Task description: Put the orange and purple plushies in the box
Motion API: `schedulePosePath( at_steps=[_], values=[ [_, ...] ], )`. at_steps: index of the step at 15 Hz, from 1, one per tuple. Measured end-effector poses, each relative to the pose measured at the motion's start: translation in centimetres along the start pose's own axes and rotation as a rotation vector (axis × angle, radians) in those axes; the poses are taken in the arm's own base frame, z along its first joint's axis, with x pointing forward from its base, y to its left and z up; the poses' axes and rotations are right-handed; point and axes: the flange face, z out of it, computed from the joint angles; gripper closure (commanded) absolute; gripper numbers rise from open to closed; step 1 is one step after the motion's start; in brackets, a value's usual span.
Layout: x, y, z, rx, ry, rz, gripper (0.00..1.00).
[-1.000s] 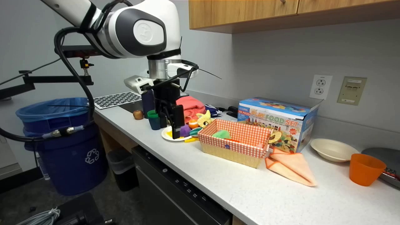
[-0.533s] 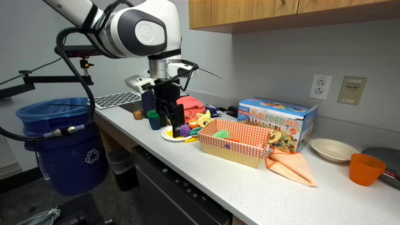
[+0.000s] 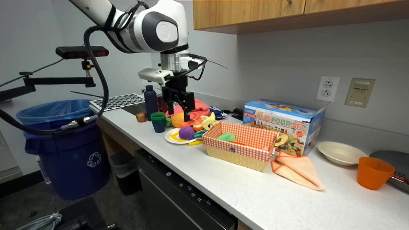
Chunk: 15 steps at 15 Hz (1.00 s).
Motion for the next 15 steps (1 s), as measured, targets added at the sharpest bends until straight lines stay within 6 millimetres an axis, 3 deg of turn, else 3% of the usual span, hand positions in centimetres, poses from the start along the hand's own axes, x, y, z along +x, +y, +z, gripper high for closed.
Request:
schedulePosePath(
  at_steps=[8, 12, 15],
  values=[
    [7.2, -6.8, 3.6, -0.005, -0.005, -0.231, 0.0],
    [11.0, -8.4, 5.1, -0.031, 0.014, -0.317, 0.0],
    [13.8, -8.6, 6.1, -0.035, 0.023, -0.341, 0.0]
  ],
)
